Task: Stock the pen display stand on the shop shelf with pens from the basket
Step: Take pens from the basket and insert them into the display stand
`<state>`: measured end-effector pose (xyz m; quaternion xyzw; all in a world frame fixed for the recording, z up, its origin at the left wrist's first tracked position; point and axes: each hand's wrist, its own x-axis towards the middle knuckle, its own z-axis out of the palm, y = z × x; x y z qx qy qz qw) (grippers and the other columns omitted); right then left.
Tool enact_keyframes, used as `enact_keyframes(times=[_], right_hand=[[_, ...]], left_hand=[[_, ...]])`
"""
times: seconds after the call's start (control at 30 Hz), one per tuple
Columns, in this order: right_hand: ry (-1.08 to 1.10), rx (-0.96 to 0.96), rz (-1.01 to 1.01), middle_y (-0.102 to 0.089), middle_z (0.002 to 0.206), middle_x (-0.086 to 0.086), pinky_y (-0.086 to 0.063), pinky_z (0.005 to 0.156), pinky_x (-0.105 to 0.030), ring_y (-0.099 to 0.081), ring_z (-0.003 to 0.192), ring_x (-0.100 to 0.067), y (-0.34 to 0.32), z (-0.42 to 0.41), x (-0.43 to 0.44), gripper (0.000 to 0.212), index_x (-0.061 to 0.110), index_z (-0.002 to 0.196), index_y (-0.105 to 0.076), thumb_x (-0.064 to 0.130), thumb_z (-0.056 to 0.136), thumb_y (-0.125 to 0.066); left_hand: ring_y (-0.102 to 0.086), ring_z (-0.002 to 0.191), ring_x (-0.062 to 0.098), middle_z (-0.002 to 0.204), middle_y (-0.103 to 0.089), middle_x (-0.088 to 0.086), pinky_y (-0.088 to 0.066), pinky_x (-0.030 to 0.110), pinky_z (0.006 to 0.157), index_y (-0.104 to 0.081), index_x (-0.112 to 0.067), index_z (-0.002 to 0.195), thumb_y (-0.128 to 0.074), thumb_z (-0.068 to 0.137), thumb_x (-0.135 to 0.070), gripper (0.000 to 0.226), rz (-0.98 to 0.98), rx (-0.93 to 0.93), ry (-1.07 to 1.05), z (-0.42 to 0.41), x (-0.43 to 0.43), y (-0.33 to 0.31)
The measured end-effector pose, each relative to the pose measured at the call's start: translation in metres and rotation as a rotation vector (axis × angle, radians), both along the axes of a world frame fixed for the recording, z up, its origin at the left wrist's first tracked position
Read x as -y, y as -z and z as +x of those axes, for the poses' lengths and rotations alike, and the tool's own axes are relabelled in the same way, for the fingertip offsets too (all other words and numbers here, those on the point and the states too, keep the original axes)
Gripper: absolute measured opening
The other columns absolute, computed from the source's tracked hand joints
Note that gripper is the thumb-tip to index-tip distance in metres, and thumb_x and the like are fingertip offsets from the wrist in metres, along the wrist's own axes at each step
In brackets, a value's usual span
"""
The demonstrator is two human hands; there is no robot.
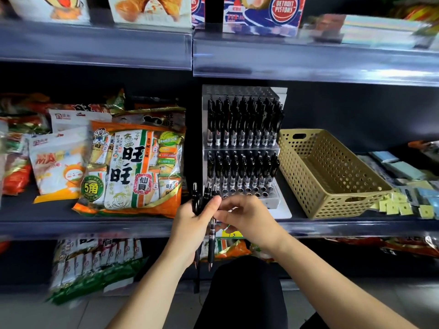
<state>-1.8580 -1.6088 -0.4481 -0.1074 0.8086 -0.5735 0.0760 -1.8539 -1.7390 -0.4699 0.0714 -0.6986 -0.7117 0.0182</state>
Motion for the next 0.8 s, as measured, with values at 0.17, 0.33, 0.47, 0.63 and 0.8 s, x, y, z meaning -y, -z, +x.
enact_keyframes(times=[0.17, 0.33, 0.47, 0.63, 0.8], right_hand=[[0.097, 0.106, -0.190, -0.060, 0.073, -0.009, -0.058, 0.065, -0.025, -0.063, 0.061, -0.014, -0.010, -0.006, 0.008, 0.005, 0.002, 0.085, -0.060, 0.005, 0.089, -0.059], [0.346, -0.153, -0.182, -0.069, 0.076, -0.008, -0.058, 0.070, -0.028, -0.069, 0.071, -0.019, -0.038, -0.024, 0.004, 0.004, 0.008, 0.083, -0.063, 0.008, 0.087, -0.063], [0.460, -0.300, -0.071, -0.068, 0.078, -0.002, -0.057, 0.075, -0.031, -0.069, 0.076, -0.015, -0.043, -0.038, 0.010, 0.007, 0.017, 0.082, -0.061, 0.014, 0.087, -0.065], [0.474, -0.386, 0.121, -0.065, 0.079, 0.001, -0.054, 0.072, -0.025, -0.064, 0.076, -0.013, -0.035, -0.048, 0.021, 0.006, 0.014, 0.090, -0.063, 0.019, 0.088, -0.064], [0.467, -0.411, 0.231, -0.060, 0.074, 0.004, -0.044, 0.060, -0.009, -0.057, 0.067, -0.007, -0.023, -0.056, 0.025, 0.010, 0.009, 0.090, -0.064, 0.018, 0.088, -0.064]], left_hand=[[-0.063, 0.077, 0.018, 0.083, -0.069, 0.007, -0.049, 0.034, 0.070, -0.066, -0.017, 0.084, -0.057, 0.078, -0.056, 0.040, -0.089, 0.014, -0.013, -0.002, 0.014, 0.003], [-0.062, 0.081, 0.012, 0.082, -0.058, 0.006, -0.059, 0.032, 0.071, -0.068, -0.021, 0.092, -0.051, 0.092, -0.037, 0.023, 0.139, 0.030, -0.131, -0.006, 0.028, 0.003], [-0.056, 0.073, 0.009, 0.076, -0.051, 0.002, -0.058, 0.032, 0.072, -0.067, -0.018, 0.096, -0.048, 0.094, -0.034, 0.025, 0.161, 0.014, -0.209, -0.006, 0.038, 0.004], [-0.062, 0.067, 0.002, 0.081, -0.052, 0.011, -0.058, 0.028, 0.070, -0.062, -0.001, 0.112, -0.050, 0.079, -0.052, 0.061, 0.112, 0.001, -0.211, -0.007, 0.049, 0.012], [-0.062, 0.075, 0.005, 0.097, -0.061, 0.011, -0.058, 0.028, 0.071, -0.062, -0.006, 0.113, -0.051, 0.071, -0.058, 0.067, 0.126, -0.006, -0.200, -0.007, 0.055, 0.016]])
